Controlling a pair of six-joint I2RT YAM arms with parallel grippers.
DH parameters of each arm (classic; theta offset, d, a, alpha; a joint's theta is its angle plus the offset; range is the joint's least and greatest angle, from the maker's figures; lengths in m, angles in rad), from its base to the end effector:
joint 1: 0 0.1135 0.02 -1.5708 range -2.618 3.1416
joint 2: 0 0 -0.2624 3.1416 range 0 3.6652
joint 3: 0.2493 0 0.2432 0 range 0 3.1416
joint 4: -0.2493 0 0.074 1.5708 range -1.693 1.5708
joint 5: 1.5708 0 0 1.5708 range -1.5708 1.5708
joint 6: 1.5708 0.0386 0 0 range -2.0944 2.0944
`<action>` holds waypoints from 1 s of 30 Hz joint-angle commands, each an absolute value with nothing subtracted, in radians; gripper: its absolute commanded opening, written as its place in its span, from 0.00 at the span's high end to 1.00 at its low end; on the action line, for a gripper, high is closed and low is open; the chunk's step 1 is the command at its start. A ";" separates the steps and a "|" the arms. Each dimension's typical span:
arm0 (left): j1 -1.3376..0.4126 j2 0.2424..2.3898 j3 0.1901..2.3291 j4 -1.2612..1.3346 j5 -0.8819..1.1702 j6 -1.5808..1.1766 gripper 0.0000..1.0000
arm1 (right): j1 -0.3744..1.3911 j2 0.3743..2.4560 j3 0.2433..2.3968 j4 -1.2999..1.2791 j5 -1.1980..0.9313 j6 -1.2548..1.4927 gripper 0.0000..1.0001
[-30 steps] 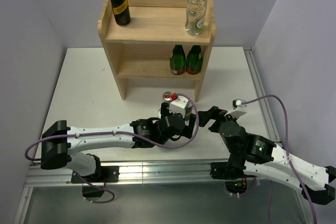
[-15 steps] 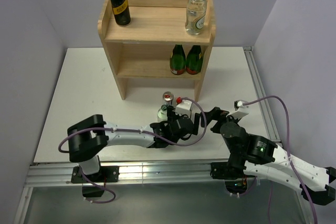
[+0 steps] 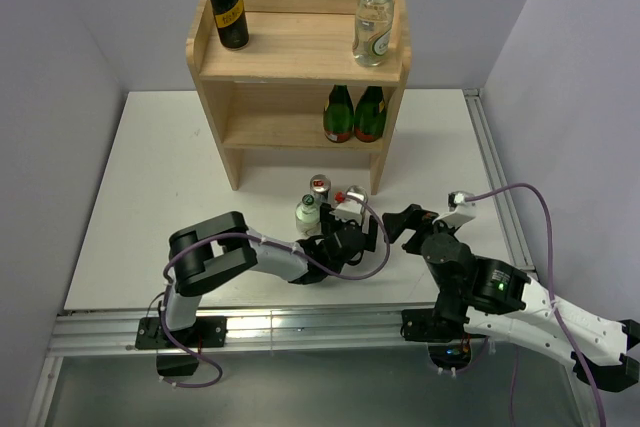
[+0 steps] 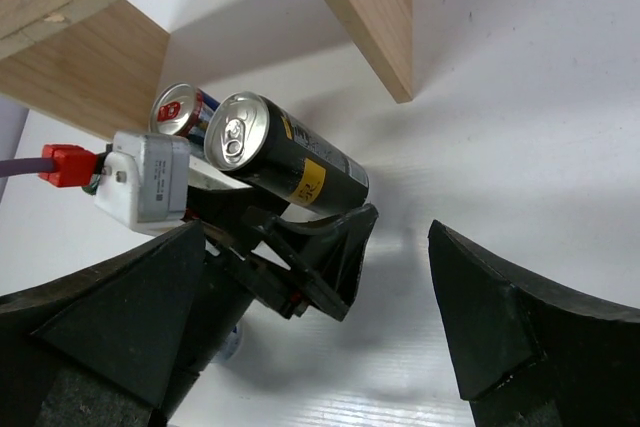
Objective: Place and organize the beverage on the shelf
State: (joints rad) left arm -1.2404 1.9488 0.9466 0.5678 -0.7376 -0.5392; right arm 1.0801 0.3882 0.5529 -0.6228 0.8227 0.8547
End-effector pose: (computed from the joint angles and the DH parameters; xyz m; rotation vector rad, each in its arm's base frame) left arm 0.1502 -0.3580 0.1479 0.2078 1.9038 -0.4699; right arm 0.0672 0.0658 0.2663 0.2889 1.8835 0.4865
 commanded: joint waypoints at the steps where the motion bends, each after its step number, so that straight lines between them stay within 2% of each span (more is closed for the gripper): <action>1: -1.233 1.982 0.953 0.696 -0.788 -0.496 0.01 | 1.085 0.399 0.549 -0.598 0.830 0.857 0.00; 9: -1.206 2.042 0.988 0.749 -0.836 -0.479 0.01 | 1.086 0.403 0.538 -0.588 0.821 0.859 0.00; 14: -1.184 2.074 1.023 0.746 -0.825 -0.472 0.12 | 1.085 0.399 0.538 -0.588 0.816 0.853 0.00; 17: -1.177 2.095 1.045 0.724 -0.818 -0.472 0.24 | 1.085 0.402 0.541 -0.587 0.815 0.850 0.00; 18: -1.174 2.098 1.046 0.716 -0.824 -0.476 0.34 | 1.085 0.403 0.545 -0.589 0.815 0.850 0.00; 20: -1.173 2.102 1.045 0.715 -0.822 -0.474 0.44 | 1.085 0.406 0.548 -0.591 0.818 0.848 0.00; 21: -1.173 2.097 1.045 0.707 -0.830 -0.477 0.53 | 1.085 0.407 0.548 -0.591 0.818 0.847 0.00; 22: -1.172 2.092 1.040 0.695 -0.831 -0.477 0.67 | 1.085 0.405 0.548 -0.591 0.818 0.847 0.00; 25: -1.173 2.050 1.013 0.669 -0.842 -0.494 0.91 | 1.085 0.405 0.548 -0.589 0.819 0.844 0.00; 27: -1.181 2.001 1.002 0.621 -0.854 -0.499 0.94 | 1.085 0.403 0.546 -0.586 0.821 0.841 0.00; 28: -1.186 1.984 1.006 0.588 -0.879 -0.499 1.00 | 1.085 0.405 0.545 -0.584 0.821 0.839 0.00; 30: -1.204 1.927 1.026 0.476 -0.900 -0.495 1.00 | 1.085 0.406 0.543 -0.580 0.822 0.835 0.00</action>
